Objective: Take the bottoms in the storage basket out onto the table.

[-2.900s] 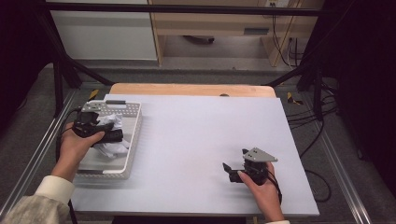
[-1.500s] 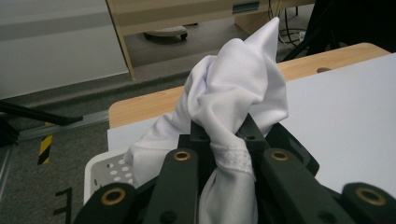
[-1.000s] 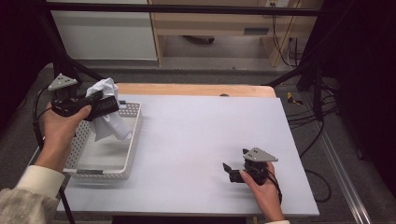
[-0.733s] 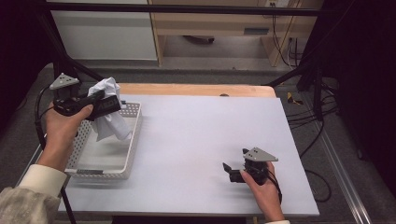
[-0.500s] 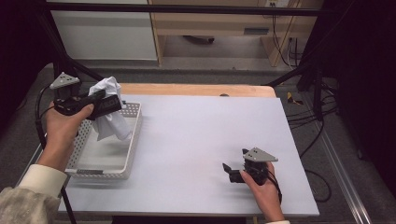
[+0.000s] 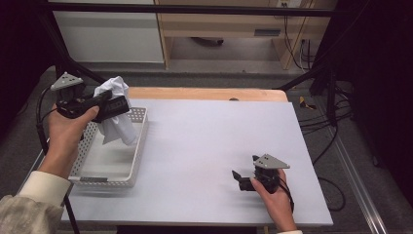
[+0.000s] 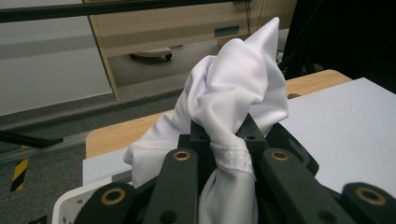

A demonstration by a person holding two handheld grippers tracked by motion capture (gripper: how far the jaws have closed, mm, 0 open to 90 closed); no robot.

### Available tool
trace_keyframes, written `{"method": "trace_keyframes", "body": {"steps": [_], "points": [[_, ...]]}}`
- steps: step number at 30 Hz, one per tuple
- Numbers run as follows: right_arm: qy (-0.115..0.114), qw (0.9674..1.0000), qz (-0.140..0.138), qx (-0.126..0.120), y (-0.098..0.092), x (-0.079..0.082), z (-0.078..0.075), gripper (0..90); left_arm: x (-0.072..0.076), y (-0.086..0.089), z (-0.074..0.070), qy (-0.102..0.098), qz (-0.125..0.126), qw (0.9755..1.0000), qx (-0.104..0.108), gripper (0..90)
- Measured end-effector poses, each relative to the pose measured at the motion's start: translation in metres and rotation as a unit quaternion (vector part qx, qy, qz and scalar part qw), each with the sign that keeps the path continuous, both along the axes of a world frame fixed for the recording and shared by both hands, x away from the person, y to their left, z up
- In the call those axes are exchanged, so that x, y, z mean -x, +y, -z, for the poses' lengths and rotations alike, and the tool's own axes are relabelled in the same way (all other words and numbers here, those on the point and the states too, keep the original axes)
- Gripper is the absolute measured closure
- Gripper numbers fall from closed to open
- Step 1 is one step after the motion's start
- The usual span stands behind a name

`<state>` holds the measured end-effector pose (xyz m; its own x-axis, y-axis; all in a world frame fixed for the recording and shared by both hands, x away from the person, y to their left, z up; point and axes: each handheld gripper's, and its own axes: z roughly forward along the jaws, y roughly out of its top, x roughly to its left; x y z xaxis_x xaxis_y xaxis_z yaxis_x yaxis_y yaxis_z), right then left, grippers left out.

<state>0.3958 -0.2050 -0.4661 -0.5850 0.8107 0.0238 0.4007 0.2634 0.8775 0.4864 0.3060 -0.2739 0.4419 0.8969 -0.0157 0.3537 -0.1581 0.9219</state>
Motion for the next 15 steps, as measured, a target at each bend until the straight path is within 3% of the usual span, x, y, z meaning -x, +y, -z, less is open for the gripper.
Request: {"method": "trace_keyframes", "body": {"steps": [15], "points": [[0.0,1.0,-0.001,-0.002,0.0,0.0,0.0,5.5,0.003,-0.022,-0.003,-0.006,0.025,0.9997,0.005,80.3]]}}
